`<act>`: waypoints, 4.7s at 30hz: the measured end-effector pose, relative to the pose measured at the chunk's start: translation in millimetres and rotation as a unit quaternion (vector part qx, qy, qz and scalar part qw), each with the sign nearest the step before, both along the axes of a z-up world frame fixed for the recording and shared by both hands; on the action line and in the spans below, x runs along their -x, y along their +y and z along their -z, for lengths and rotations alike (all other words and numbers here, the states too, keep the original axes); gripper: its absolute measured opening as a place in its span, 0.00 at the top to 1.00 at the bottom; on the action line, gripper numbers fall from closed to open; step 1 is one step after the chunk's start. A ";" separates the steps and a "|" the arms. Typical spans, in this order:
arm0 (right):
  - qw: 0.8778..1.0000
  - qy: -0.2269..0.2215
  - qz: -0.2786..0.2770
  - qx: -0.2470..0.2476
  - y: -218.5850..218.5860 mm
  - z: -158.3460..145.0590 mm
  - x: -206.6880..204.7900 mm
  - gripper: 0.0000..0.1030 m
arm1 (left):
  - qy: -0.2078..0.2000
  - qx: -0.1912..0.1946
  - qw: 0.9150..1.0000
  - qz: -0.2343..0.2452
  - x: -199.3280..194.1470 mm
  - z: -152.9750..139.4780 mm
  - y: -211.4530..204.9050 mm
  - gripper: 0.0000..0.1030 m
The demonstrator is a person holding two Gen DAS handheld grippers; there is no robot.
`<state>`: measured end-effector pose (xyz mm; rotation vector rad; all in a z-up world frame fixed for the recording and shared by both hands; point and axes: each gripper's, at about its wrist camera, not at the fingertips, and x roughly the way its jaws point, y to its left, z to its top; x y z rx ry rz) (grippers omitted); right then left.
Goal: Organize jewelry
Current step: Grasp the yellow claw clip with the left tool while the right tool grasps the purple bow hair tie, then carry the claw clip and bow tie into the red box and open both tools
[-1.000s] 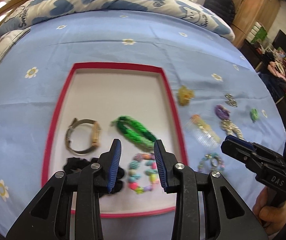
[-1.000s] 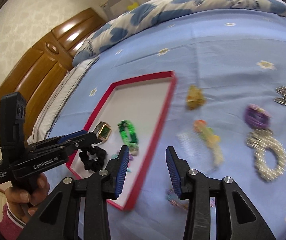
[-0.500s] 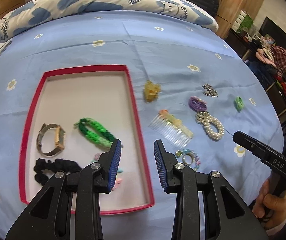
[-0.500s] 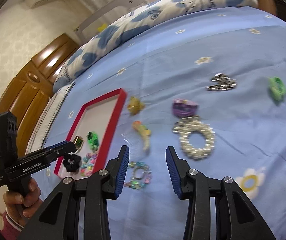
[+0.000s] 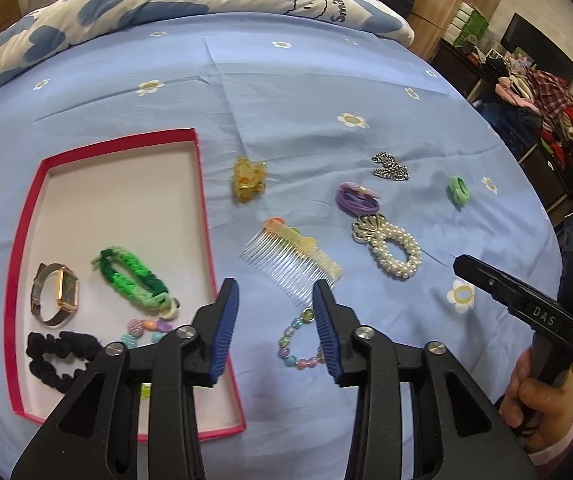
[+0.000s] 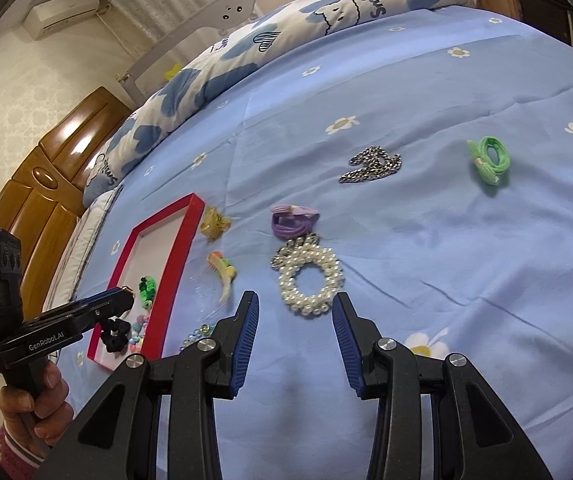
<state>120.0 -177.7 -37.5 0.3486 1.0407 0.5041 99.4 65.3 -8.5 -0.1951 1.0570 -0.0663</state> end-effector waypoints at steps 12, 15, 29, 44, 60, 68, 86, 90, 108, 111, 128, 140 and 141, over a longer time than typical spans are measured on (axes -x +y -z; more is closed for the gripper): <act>1.000 0.004 0.011 0.015 -15.7 9.6 -25.0 0.60 | 0.009 -0.029 1.000 0.007 -51.5 12.2 -9.3 0.60; 1.000 0.006 0.007 0.018 -14.1 12.4 -38.5 0.60 | 0.015 -0.040 0.999 0.007 -71.1 20.1 -6.9 0.60; 0.997 0.021 -0.066 0.036 59.3 45.6 -97.5 0.54 | 0.061 -0.074 0.995 0.022 -140.4 64.5 -3.9 0.59; 0.998 0.008 -0.049 0.024 46.9 43.1 -94.7 0.85 | 0.044 -0.051 0.997 0.026 -132.7 65.3 0.1 0.68; 0.998 -0.012 -0.067 -0.008 64.6 7.3 -64.1 0.85 | -0.011 -0.007 1.000 0.002 -69.1 10.2 27.9 0.68; 0.994 -0.018 -0.107 -0.013 106.9 -3.7 -48.0 0.85 | -0.021 -0.010 0.999 -0.032 -38.0 -0.6 68.2 0.68; 0.983 -0.028 -0.182 -0.008 203.0 -13.5 -39.2 0.85 | -0.018 -0.032 0.995 -0.097 -9.5 6.0 149.0 0.68; 0.981 -0.026 -0.193 -0.001 225.1 -8.7 -42.0 0.85 | -0.005 -0.042 0.994 -0.100 -15.8 18.1 163.9 0.68; 0.976 0.002 -0.214 0.041 273.8 30.3 -58.8 0.85 | 0.042 -0.085 0.990 -0.105 -49.8 65.2 188.8 0.68; 0.975 0.005 -0.217 0.045 276.8 34.0 -59.3 0.84 | 0.046 -0.084 0.990 -0.105 -48.8 69.3 189.2 0.68; 0.968 0.008 -0.243 0.059 288.0 36.6 -61.1 0.77 | 0.060 -0.088 0.989 -0.102 -53.0 75.0 189.2 0.67; 0.970 0.004 -0.238 0.055 282.9 29.5 -58.5 0.65 | 0.065 -0.096 0.988 -0.100 -52.0 73.8 185.9 0.56; 0.970 0.004 -0.236 0.052 280.6 27.7 -58.2 0.64 | 0.065 -0.096 0.988 -0.100 -52.1 73.1 184.9 0.56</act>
